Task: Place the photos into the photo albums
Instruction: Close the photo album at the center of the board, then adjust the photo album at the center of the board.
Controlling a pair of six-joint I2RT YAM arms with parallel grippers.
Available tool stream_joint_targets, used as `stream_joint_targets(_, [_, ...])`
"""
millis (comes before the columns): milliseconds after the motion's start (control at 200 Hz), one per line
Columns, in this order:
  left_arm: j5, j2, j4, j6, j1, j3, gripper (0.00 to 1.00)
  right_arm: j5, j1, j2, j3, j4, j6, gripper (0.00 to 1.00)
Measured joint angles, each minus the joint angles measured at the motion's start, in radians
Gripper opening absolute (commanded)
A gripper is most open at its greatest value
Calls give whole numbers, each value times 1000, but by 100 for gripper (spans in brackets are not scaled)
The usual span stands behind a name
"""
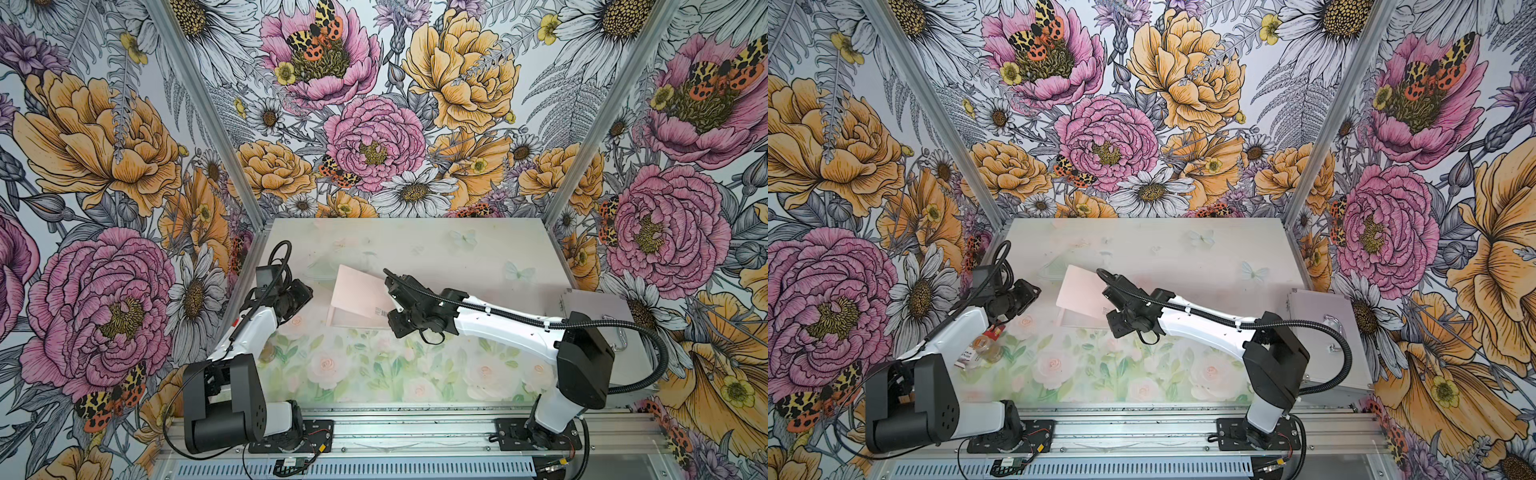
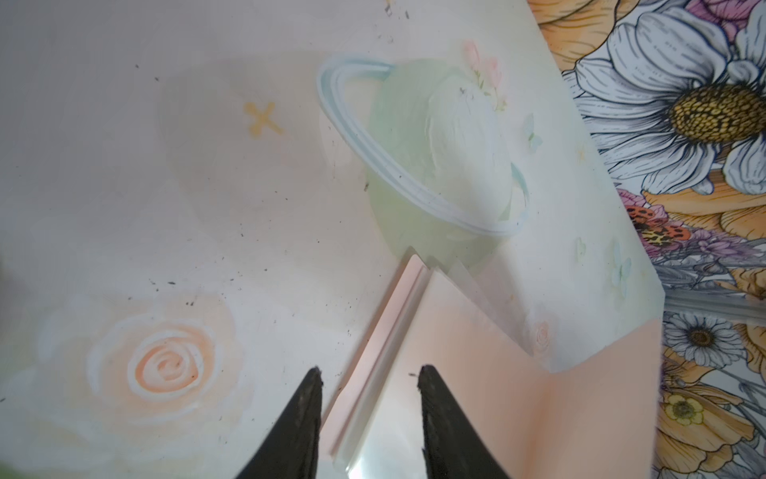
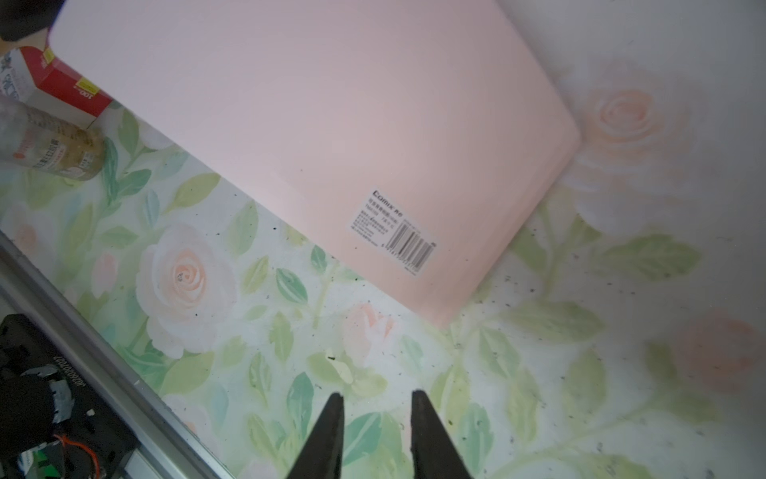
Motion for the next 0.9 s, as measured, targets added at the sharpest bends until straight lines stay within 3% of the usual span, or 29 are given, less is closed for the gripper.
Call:
stream_joint_targets(205, [11,16,0,-2,11,0,39,-135,0,113,-24,122,100,23])
stream_joint_targets(390, [33,132,-5,3,-6,1,39,-153,-21,190,-28,182,139,21])
stream_joint_targets(706, [43,343,2,-2,-161,87,37,-109,-166,205,-64,283,172,21])
stream_joint_targets(901, [37,470,47,-24,-268,218,37,-69,-248,205,-116,310,172,22])
